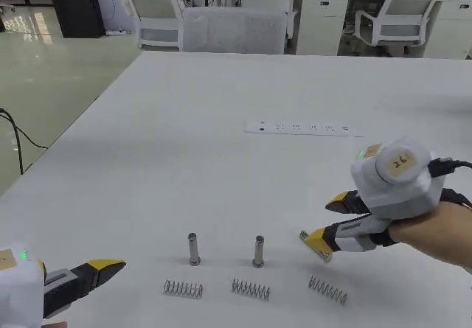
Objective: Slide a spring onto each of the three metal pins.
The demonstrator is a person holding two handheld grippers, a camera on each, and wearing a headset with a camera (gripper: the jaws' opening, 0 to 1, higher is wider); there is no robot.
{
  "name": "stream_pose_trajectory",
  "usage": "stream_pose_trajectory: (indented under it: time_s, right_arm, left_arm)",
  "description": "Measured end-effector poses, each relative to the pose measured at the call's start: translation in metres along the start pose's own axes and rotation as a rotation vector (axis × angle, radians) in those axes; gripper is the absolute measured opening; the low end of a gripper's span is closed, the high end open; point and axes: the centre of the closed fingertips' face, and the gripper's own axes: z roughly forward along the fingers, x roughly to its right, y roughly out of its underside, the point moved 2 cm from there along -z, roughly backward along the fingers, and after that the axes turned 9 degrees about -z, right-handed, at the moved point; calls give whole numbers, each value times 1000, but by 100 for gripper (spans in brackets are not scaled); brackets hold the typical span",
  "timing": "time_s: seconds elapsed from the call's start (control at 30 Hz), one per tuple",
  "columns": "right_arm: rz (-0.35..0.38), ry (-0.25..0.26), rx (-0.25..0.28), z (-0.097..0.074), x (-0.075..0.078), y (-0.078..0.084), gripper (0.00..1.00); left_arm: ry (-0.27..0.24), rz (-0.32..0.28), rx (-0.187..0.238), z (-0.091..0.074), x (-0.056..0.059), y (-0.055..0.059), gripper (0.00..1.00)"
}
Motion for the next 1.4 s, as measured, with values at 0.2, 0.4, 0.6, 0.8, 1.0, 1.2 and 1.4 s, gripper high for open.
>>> stream_pose_trajectory:
  time_s: [0.2, 0.4, 0.6, 0.8, 1.0, 1.2, 1.4]
  right_arm:
    - [20, -2, -57, 11, 0, 6, 34]
    - [38, -2, -88, 18, -1, 9, 31]
    - [71, -4, -112, 26, -4, 11, 25]
    - [112, 9, -128, 34, -2, 12, 20]
    - [141, 12, -158, 39, -1, 17, 15]
    - [152, 8, -175, 42, -2, 19, 12]
    - [152, 12, -179, 44, -3, 18, 11]
  left_arm:
    - [6, 0, 0, 0, 0, 0, 77]
    - [14, 2, 1, 1, 2, 0, 77]
    - [19, 3, 1, 1, 3, 0, 77]
    - [21, 2, 3, 1, 4, 0, 77]
    - [20, 2, 3, 1, 3, 0, 76]
    - [18, 2, 1, 1, 2, 1, 76]
    - [15, 1, 2, 0, 2, 0, 76]
